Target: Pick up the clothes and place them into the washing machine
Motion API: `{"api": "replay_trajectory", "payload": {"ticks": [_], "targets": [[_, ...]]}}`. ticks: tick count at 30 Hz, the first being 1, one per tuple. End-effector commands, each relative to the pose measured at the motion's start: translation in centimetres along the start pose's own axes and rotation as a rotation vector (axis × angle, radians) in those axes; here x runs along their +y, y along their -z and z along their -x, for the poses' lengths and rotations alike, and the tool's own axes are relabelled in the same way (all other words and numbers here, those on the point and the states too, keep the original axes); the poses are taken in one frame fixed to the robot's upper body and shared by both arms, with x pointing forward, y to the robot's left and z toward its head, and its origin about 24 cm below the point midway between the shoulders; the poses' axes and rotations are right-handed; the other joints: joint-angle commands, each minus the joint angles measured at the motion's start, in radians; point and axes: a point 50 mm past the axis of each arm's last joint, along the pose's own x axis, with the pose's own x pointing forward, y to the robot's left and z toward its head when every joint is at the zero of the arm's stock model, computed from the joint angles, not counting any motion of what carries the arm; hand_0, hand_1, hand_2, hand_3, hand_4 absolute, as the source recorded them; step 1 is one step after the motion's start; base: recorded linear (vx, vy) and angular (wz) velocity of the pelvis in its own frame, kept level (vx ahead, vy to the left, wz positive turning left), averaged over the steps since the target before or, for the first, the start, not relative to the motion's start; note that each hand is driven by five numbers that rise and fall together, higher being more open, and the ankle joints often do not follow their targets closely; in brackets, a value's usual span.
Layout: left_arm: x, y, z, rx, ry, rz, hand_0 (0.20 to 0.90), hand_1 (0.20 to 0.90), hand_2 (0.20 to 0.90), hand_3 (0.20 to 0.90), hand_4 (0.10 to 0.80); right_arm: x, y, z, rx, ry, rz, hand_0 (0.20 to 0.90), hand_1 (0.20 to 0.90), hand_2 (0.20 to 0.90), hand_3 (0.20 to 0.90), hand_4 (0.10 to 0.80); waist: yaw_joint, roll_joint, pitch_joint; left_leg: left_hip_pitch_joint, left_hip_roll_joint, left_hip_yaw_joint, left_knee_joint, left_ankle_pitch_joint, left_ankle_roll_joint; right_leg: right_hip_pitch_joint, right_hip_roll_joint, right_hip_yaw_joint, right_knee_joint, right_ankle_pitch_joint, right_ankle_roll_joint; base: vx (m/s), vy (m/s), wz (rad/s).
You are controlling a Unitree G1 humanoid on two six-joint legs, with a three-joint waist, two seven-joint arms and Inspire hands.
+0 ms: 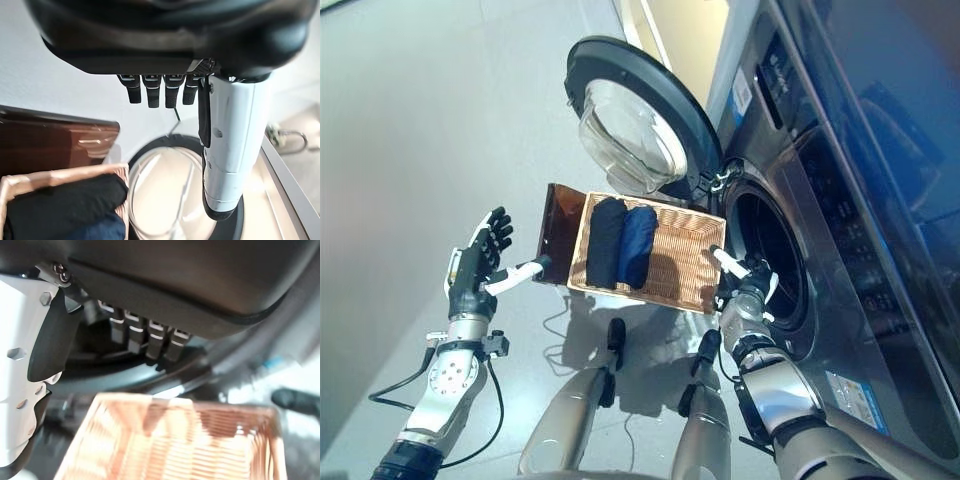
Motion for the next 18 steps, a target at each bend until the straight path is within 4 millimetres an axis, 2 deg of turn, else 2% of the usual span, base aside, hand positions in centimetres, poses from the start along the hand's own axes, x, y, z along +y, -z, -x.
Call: {"api": "replay_trajectory", "payload": {"ticks": [1,2,7,14,17,18], "targets": [[1.5,-4.1,-0.9,-0.219,-0.05,-0.026,0.9,0.9,0.9,0.9,0.8,1.6,-4.0,-0.2,-0.151,-0.025,0.121,0.9,0.9,0.9,0.9,0.8,0.035,-0.022,0.005,-0.121,0.038,-0.063,0.073,-0.088,-0.091,0.063,-0.011,-0.015,0.016,-0.143,-0.005,0.014,-0.03,0.07],[1.6,-4.3,-1.0,-0.225,-0.053,-0.03,0.9,0.9,0.9,0.9,0.8,2.0,-4.5,-0.2,-0.166,-0.025,0.119,0.9,0.9,0.9,0.9,0.8,0.039,-0.031,0.009,-0.127,0.038,-0.068,0.076,-0.089,-0.092,0.064,-0.01,-0.021,0.017,-0.146,-0.005,0.014,-0.03,0.07],[1.5,-4.5,-1.2,-0.234,-0.064,-0.035,0.9,0.9,0.9,0.9,0.8,2.7,-4.3,0.0,-0.148,-0.041,0.115,0.9,0.9,0.9,0.9,0.8,0.068,-0.063,0.029,-0.151,0.035,-0.089,0.085,-0.092,-0.094,0.062,-0.011,-0.051,0.025,-0.153,-0.006,0.027,-0.025,0.2],[1.3,-4.9,-1.8,-0.246,-0.067,-0.031,0.9,0.9,0.9,0.9,0.8,3.2,-4.7,0.1,-0.141,-0.038,0.105,0.9,0.9,0.9,0.9,0.8,0.1,-0.08,0.064,-0.187,0.026,-0.111,0.108,-0.1,-0.093,0.059,-0.012,-0.077,0.039,-0.163,-0.007,0.024,-0.011,0.15],[1.2,-4.4,-1.7,-0.219,-0.06,-0.037,0.9,0.9,0.9,0.9,0.8,3.2,-4.8,0.1,-0.137,-0.036,0.1,0.9,0.9,0.9,0.9,0.8,0.106,-0.08,0.07,-0.194,0.023,-0.114,0.115,-0.102,-0.092,0.061,-0.013,-0.083,0.042,-0.165,-0.007,0.019,0.015,0.16],[1.4,-3.0,-1.7,-0.156,-0.068,-0.069,0.9,0.9,0.9,0.9,0.8,3.4,-5.1,0.1,-0.138,-0.034,0.093,0.9,0.9,0.9,0.9,0.8,0.112,-0.081,0.076,-0.199,0.021,-0.114,0.12,-0.105,-0.091,0.062,-0.016,-0.088,0.042,-0.165,-0.007,0.024,0.024,0.14]]}}
